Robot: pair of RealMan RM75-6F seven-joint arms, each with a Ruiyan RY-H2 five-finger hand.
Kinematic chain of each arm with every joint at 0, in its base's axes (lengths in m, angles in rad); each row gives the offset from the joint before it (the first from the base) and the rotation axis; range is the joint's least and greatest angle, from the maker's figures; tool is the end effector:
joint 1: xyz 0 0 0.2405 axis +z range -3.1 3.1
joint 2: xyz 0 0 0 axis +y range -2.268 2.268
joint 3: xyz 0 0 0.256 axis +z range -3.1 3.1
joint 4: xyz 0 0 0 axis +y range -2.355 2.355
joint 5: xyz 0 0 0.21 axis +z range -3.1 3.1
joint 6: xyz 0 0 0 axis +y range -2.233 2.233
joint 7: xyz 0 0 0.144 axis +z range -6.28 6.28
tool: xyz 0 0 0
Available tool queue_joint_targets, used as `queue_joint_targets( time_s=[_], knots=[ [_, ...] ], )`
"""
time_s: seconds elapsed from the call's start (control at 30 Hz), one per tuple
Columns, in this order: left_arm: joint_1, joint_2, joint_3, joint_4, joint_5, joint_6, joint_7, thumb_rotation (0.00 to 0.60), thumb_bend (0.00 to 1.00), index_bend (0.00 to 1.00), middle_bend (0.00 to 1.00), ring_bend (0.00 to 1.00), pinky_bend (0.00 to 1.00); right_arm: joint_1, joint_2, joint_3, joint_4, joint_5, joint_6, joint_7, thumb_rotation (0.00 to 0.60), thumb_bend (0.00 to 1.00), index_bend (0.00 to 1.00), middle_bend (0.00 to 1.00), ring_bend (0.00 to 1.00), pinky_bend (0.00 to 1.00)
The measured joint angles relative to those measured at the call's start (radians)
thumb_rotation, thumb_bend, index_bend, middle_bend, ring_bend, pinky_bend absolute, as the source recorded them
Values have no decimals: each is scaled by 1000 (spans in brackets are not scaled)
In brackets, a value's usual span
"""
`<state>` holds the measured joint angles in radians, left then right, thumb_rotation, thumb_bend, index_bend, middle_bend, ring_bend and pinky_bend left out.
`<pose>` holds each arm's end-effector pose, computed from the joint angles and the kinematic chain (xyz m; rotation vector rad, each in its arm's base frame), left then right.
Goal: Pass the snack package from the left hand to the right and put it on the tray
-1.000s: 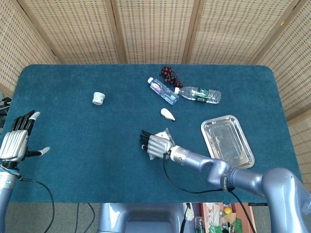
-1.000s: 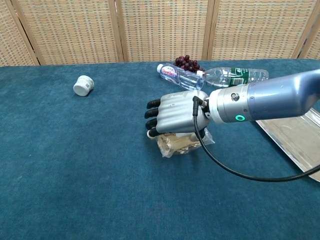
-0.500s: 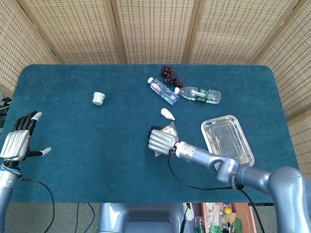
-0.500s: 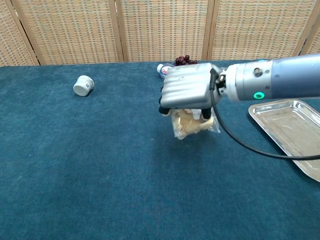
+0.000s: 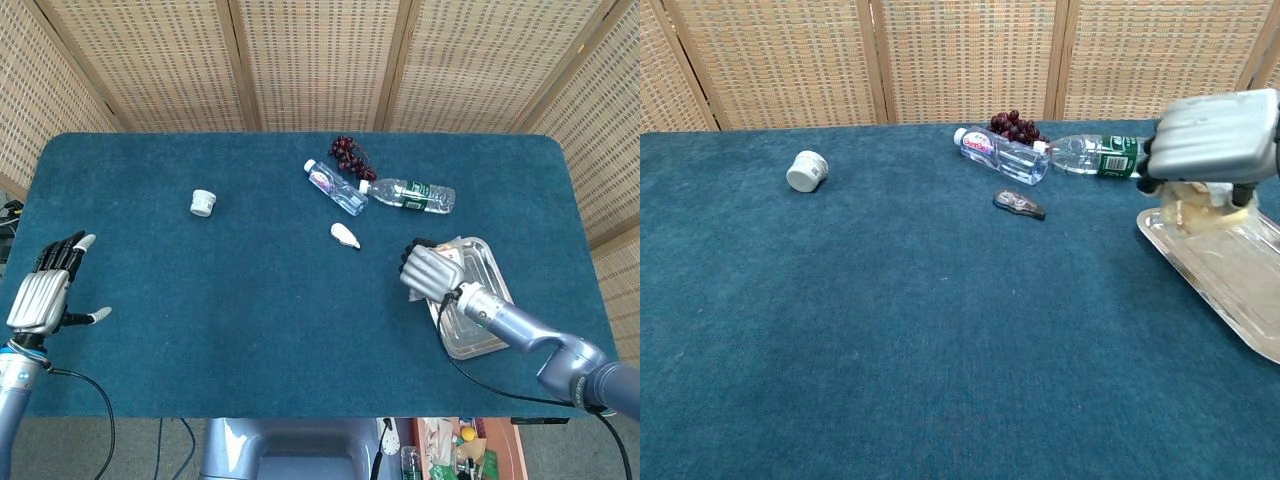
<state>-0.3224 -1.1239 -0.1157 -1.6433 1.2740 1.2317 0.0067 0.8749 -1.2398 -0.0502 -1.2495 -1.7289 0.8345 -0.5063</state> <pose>-0.2862 0.2633 0.1407 -1.4313 -1.0383 -0.9032 -0.1977 -0.3776 0.0651 2.2671 0.2836 0.3298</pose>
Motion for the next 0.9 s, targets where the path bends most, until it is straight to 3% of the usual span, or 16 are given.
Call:
queue_joint_targets(
  time_s=[0.2, 0.23, 0.3, 0.37, 0.63, 0.9],
  knots=[
    [-1, -3, 1, -6, -2, -8, 10, 600, 0, 0, 0, 0, 0, -53, -60, -58, 144, -27, 45, 81, 600, 182, 518, 501, 407, 472],
    [-2, -2, 2, -7, -2, -12, 11, 600, 0, 0, 0, 0, 0, -62, -71, -63, 159, -26, 46, 90, 600, 162, 464, 442, 353, 425],
    [-3, -2, 2, -9, -2, -14, 14, 600, 0, 0, 0, 0, 0, -73, -82, -63, 169, -9, 34, 97, 600, 57, 167, 144, 102, 175],
    [-2, -2, 1, -10, -2, -12, 15, 600, 0, 0, 0, 0, 0, -83, -79, -52, 154, 29, 18, 74, 600, 1, 12, 4, 0, 26],
    [1, 3, 1, -16, 2, -12, 9, 600, 0, 0, 0, 0, 0, -136, -40, 1, 16, 105, 77, -71, 600, 0, 0, 0, 0, 0],
    [9, 7, 10, -16, 40, 8, -1, 600, 0, 0, 0, 0, 0, -255, 60, 40, -202, 153, 283, -78, 600, 0, 0, 0, 0, 0]
  ],
)
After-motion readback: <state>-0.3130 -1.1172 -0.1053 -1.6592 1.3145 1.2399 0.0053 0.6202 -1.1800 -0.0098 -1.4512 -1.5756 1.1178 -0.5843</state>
